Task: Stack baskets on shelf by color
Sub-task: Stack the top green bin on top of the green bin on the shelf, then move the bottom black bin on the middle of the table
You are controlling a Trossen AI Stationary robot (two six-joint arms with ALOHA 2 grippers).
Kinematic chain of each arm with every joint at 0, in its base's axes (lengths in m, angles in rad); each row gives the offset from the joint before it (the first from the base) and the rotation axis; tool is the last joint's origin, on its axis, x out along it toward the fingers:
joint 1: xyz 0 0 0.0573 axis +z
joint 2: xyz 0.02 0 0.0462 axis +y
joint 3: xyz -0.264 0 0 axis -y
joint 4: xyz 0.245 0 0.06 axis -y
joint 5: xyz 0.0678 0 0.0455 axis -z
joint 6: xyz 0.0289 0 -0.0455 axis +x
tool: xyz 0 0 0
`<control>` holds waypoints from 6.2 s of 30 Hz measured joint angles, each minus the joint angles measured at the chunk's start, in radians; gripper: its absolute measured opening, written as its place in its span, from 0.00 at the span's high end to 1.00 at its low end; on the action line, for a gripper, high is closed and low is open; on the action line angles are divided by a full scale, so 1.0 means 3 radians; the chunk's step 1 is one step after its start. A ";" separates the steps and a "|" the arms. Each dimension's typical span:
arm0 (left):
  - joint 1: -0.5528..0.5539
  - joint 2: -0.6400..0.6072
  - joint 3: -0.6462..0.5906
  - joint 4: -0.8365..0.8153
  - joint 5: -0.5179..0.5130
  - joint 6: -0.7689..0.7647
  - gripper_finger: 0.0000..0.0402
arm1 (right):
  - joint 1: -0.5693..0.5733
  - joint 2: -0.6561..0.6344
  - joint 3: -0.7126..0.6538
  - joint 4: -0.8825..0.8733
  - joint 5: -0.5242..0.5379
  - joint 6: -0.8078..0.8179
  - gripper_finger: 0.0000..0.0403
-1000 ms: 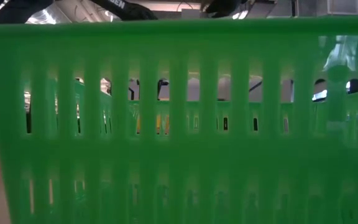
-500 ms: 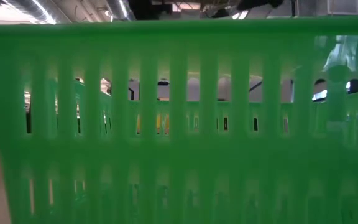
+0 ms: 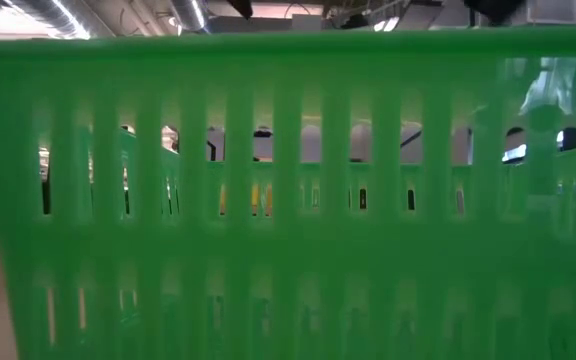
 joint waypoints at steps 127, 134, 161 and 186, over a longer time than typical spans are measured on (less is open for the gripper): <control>-0.0471 -0.0199 -0.0001 -0.0183 -0.0241 -0.0813 0.85 | -0.1883 0.2367 0.0836 0.1730 -0.0278 -0.5338 1.00; -0.0436 -0.0197 -0.0001 -0.0185 -0.0292 -0.0812 0.85 | -0.1963 0.2542 0.0836 0.1638 -0.0280 -0.5720 1.00; -0.0330 -0.0197 -0.0002 -0.0195 -0.0305 -0.0782 0.85 | -0.1989 0.2553 0.0809 0.1585 -0.0280 -0.5754 0.84; -0.0353 -0.0241 -0.0007 -0.1820 -0.0188 -0.2138 0.85 | -0.1378 0.2544 0.2619 -0.0685 -0.0681 -0.3281 0.81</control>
